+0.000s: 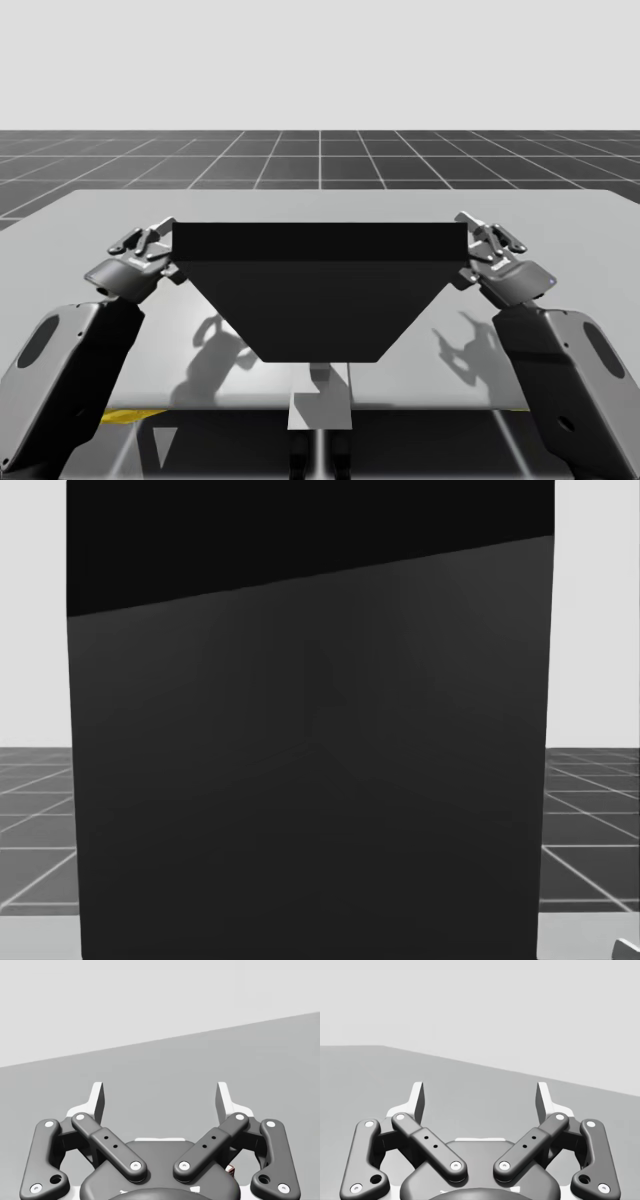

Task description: Reach around the screen and pick up the object behind it.

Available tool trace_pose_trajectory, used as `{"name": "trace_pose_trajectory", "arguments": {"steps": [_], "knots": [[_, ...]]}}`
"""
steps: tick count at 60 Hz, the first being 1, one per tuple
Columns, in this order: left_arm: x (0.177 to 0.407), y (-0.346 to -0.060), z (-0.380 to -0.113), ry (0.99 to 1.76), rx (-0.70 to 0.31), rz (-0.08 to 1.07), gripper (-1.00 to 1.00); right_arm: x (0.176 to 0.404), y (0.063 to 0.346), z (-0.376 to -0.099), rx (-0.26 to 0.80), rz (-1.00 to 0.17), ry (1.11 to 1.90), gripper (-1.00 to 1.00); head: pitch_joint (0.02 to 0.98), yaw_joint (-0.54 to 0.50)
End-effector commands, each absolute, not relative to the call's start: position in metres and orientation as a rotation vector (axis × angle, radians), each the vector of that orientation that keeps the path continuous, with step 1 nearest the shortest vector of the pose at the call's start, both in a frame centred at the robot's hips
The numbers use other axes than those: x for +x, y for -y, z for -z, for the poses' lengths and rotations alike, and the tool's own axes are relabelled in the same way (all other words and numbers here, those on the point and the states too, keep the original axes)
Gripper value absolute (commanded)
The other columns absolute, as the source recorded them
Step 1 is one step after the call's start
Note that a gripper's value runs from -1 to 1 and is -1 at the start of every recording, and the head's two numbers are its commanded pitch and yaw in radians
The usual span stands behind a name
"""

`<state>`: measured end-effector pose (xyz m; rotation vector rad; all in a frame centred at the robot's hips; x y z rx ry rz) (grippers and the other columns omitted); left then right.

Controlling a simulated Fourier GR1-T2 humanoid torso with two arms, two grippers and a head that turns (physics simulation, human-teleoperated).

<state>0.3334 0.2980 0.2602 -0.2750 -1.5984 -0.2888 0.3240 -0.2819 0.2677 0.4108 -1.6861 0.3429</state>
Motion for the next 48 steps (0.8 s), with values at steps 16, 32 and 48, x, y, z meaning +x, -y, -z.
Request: {"name": "trace_pose_trajectory", "arguments": {"steps": [16, 32, 48], "knots": [[0.302, -0.316, -0.269, 1.450, -0.409, 0.478, -1.00, 0.309, 0.283, -0.259, 0.520, -0.579, 1.636, -1.00, 0.098, -0.01], [0.296, -0.326, -0.253, 1.309, -0.463, 0.583, -1.00, 0.304, 0.287, -0.255, 0.569, -0.656, 1.634, -1.00, 0.101, -0.01], [0.302, -0.349, -0.239, 1.227, -0.470, 0.637, -1.00, 0.301, 0.285, -0.248, 0.594, -0.731, 1.630, -1.00, 0.106, -0.01]]}}
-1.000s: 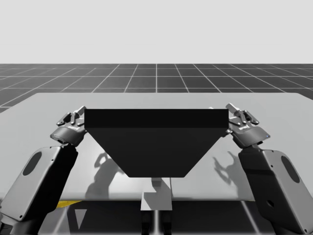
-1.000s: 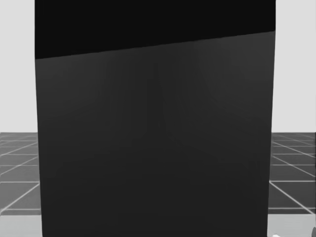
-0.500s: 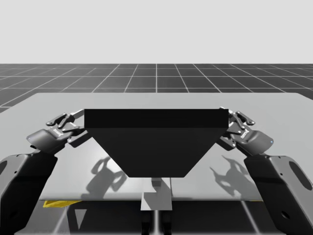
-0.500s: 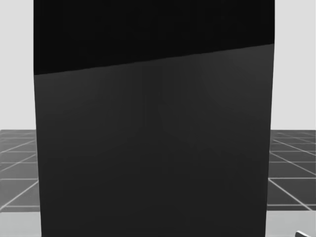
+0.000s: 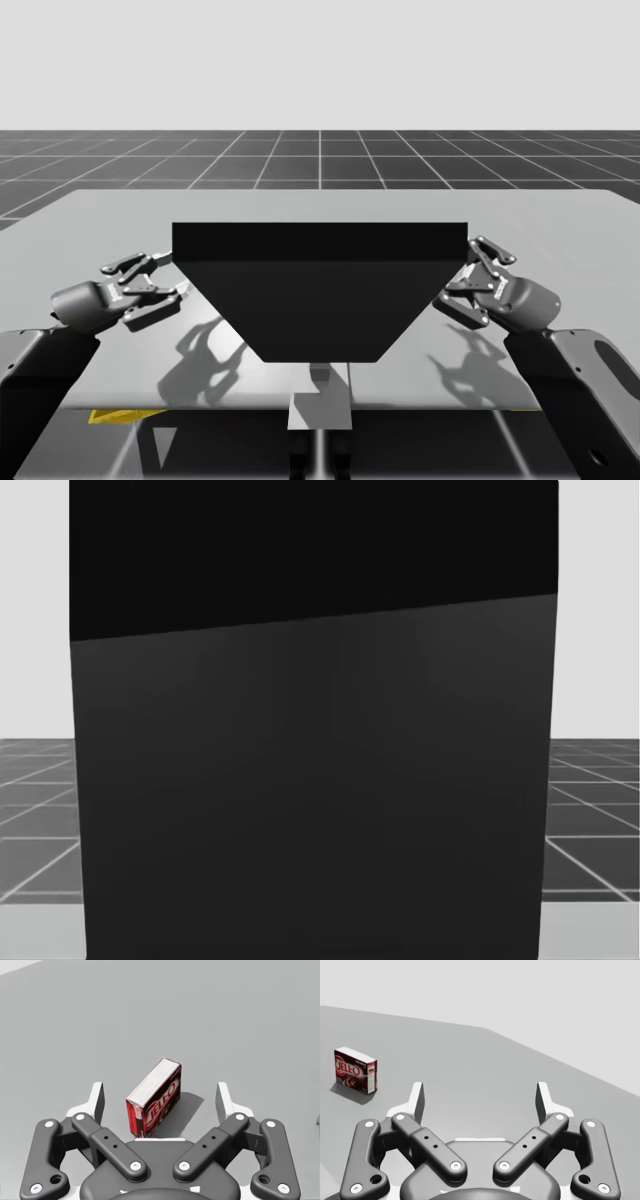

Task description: Reach around the screen and pick up the object behind it.

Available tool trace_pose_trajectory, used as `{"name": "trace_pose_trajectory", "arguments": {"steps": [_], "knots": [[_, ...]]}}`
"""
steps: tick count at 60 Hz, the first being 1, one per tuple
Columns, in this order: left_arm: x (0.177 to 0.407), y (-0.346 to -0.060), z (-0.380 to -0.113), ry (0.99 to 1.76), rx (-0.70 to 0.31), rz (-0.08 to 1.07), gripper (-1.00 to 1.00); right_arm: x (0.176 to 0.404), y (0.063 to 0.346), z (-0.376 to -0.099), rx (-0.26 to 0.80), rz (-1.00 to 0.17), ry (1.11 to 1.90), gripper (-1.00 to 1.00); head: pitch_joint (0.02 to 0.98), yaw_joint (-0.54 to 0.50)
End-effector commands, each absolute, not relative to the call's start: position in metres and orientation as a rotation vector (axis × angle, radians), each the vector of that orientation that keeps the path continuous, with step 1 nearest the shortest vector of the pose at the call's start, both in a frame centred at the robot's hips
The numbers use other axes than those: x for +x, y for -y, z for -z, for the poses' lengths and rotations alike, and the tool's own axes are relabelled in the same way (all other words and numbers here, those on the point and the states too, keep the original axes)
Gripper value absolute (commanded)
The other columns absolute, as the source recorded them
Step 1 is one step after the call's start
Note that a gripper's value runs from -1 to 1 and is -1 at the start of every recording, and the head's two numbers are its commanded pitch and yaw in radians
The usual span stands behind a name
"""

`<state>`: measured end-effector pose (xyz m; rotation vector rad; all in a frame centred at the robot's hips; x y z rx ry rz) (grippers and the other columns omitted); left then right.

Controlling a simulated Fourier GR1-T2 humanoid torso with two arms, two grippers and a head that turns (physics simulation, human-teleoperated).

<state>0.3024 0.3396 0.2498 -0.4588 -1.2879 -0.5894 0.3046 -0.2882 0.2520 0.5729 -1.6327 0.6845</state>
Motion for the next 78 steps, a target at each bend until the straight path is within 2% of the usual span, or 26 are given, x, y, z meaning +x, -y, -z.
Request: {"name": "trace_pose_trajectory", "arguments": {"steps": [1, 11, 22, 37, 45, 57, 78], "knots": [[0.303, -0.350, -0.239, 1.223, -0.468, 0.643, -1.00, 0.301, 0.285, -0.248, 0.595, -0.735, 1.629, -1.00, 0.106, -0.01], [0.316, -0.356, -0.235, 1.163, -0.477, 0.714, -1.00, 0.300, 0.283, -0.244, 0.586, -0.765, 1.628, -1.00, 0.108, 0.00], [0.335, -0.359, -0.229, 1.132, -0.476, 0.753, -1.00, 0.298, 0.282, -0.242, 0.584, -0.789, 1.635, -1.00, 0.112, 0.00], [0.364, -0.350, -0.216, 1.074, -0.450, 0.803, -1.00, 0.298, 0.280, -0.239, 0.574, -0.812, 1.635, -1.00, 0.116, -0.01], [0.378, -0.336, -0.206, 1.037, -0.434, 0.836, -1.00, 0.297, 0.279, -0.239, 0.574, -0.825, 1.637, -1.00, 0.117, -0.01], [0.390, -0.309, -0.195, 0.995, -0.448, 0.900, -1.00, 0.297, 0.279, -0.237, 0.568, -0.837, 1.636, -1.00, 0.123, -0.02], [0.395, -0.296, -0.177, 0.954, -0.491, 0.928, -1.00, 0.296, 0.276, -0.236, 0.565, -0.851, 1.629, -1.00, 0.129, -0.03]]}}
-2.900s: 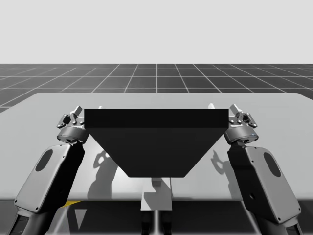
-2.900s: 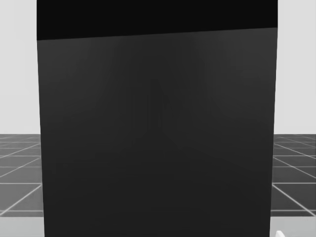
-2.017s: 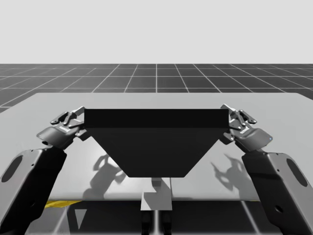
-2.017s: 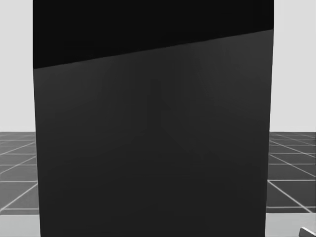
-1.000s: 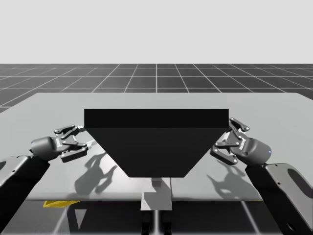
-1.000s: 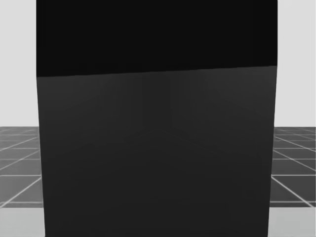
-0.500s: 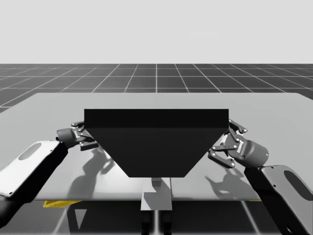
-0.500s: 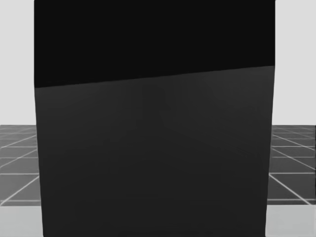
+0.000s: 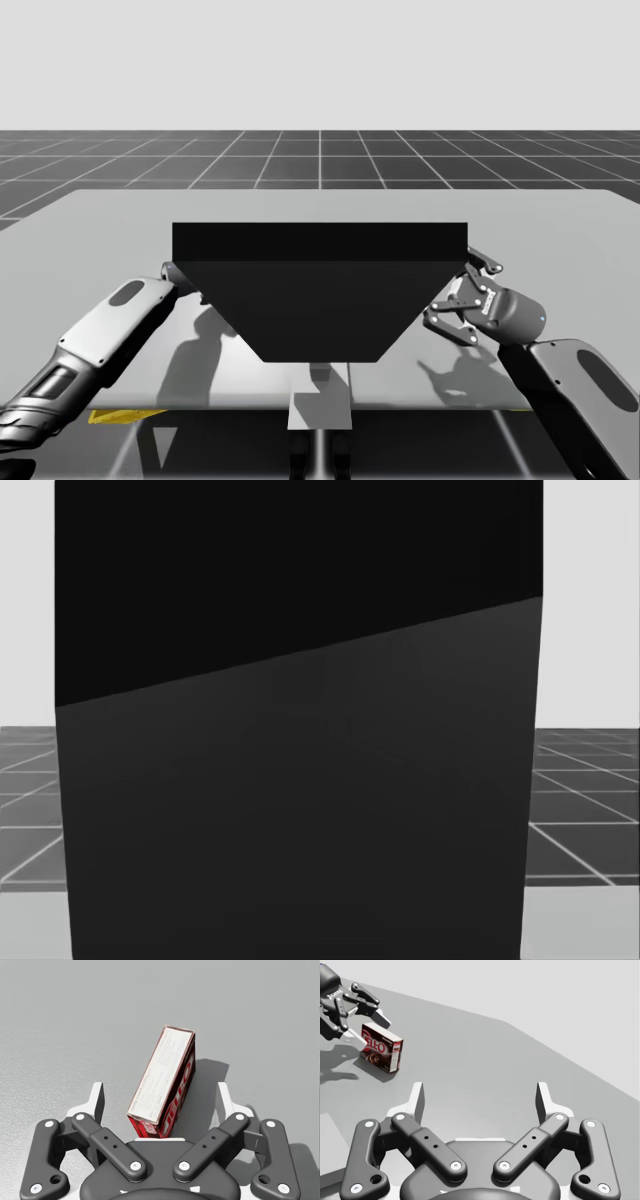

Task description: Reach around the screen and pick up the object behind it.

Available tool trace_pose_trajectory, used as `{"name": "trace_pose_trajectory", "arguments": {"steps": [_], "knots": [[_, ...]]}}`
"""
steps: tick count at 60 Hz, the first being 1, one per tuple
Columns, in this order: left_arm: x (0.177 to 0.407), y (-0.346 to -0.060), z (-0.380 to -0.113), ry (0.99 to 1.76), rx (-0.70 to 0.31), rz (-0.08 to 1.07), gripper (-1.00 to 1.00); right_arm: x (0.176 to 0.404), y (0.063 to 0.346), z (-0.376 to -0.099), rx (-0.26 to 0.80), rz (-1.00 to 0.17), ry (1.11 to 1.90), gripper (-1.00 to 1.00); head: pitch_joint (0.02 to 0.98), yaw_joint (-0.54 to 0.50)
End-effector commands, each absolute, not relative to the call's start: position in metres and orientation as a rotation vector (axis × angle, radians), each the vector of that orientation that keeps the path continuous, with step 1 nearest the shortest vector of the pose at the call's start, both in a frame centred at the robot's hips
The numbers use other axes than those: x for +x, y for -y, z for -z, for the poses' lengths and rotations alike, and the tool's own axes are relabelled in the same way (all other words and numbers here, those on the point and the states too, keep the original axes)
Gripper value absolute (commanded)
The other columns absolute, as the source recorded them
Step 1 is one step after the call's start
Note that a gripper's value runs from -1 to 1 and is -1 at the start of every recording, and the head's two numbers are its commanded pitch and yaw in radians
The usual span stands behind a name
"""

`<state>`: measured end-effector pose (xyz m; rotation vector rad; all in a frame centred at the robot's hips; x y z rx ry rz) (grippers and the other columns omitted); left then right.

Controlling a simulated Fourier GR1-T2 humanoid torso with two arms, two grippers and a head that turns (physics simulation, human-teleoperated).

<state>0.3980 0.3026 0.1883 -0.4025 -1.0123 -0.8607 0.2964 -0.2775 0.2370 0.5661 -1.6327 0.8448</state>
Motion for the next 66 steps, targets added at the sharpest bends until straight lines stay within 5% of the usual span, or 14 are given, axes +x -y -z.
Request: {"name": "trace_pose_trajectory", "arguments": {"steps": [1, 22, 24, 26, 27, 30, 51, 66], "knots": [[0.396, -0.297, -0.174, 0.947, -0.501, 0.925, -1.00, 0.296, 0.276, -0.236, 0.563, -0.852, 1.628, -1.00, 0.131, -0.03], [0.400, -0.299, -0.168, 0.952, -0.527, 0.929, -0.95, 0.294, 0.274, -0.235, 0.558, -0.865, 1.625, -1.00, 0.133, -0.04], [0.401, -0.299, -0.167, 0.954, -0.525, 0.928, -0.58, 0.294, 0.274, -0.235, 0.557, -0.865, 1.625, -1.00, 0.132, -0.04], [0.401, -0.299, -0.167, 0.956, -0.527, 0.928, -0.44, 0.294, 0.274, -0.235, 0.557, -0.866, 1.625, -1.00, 0.133, -0.04], [0.402, -0.299, -0.166, 0.957, -0.534, 0.933, 0.46, 0.294, 0.274, -0.235, 0.556, -0.868, 1.625, -1.00, 0.133, -0.04], [0.403, -0.299, -0.166, 0.958, -0.530, 0.925, 0.76, 0.294, 0.274, -0.235, 0.556, -0.868, 1.624, -1.00, 0.133, -0.04], [0.396, -0.307, -0.173, 0.996, -0.521, 0.907, 1.00, 0.293, 0.277, -0.236, 0.547, -0.865, 1.629, -1.00, 0.138, -0.04], [0.378, -0.355, -0.194, 1.067, -0.422, 0.827, 1.00, 0.293, 0.278, -0.238, 0.544, -0.854, 1.639, -1.00, 0.138, -0.04]]}}
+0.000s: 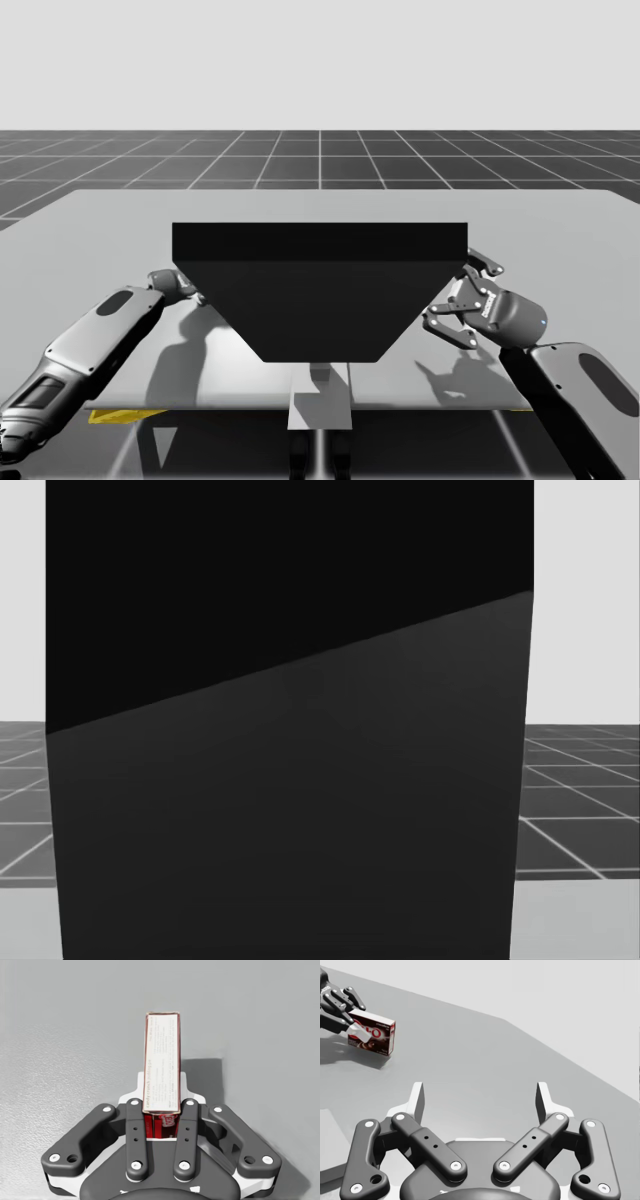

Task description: Reach around the screen and pick up the object behind it.

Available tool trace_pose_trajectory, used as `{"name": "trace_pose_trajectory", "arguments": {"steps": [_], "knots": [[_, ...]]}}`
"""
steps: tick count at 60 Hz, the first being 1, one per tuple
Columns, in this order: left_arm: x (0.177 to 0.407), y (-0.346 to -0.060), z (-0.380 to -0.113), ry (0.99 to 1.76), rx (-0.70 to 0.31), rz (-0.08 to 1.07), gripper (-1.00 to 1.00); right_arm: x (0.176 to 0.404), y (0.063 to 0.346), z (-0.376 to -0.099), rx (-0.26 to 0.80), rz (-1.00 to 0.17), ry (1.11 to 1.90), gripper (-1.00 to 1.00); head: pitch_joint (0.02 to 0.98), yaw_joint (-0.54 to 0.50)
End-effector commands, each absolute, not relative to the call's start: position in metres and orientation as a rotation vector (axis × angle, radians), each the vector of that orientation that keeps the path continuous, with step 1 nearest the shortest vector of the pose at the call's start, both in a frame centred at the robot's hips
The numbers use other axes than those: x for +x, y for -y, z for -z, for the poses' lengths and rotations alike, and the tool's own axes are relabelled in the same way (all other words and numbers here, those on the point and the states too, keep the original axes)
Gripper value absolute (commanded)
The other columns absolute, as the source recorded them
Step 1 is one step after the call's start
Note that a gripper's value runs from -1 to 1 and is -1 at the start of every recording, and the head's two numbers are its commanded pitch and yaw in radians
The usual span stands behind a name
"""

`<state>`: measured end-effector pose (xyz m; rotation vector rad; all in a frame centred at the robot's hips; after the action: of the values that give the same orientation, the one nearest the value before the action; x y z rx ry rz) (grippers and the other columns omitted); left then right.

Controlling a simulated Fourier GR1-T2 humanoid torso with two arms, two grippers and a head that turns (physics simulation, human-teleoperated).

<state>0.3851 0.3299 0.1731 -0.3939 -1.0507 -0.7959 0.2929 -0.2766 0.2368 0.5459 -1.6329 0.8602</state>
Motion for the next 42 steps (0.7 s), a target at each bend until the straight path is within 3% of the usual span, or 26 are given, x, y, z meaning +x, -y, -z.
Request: {"name": "trace_pose_trajectory", "arguments": {"steps": [1, 22, 42], "knots": [[0.377, -0.357, -0.195, 1.071, -0.416, 0.826, 1.00, 0.293, 0.278, -0.238, 0.543, -0.854, 1.640, -1.00, 0.138, -0.04], [0.355, -0.411, -0.253, 1.197, -0.269, 0.753, 1.00, 0.293, 0.280, -0.240, 0.538, -0.843, 1.651, -1.00, 0.130, -0.04], [0.352, -0.410, -0.322, 1.331, -0.175, 0.766, 1.00, 0.295, 0.281, -0.240, 0.526, -0.839, 1.659, -1.00, 0.129, -0.04]]}}
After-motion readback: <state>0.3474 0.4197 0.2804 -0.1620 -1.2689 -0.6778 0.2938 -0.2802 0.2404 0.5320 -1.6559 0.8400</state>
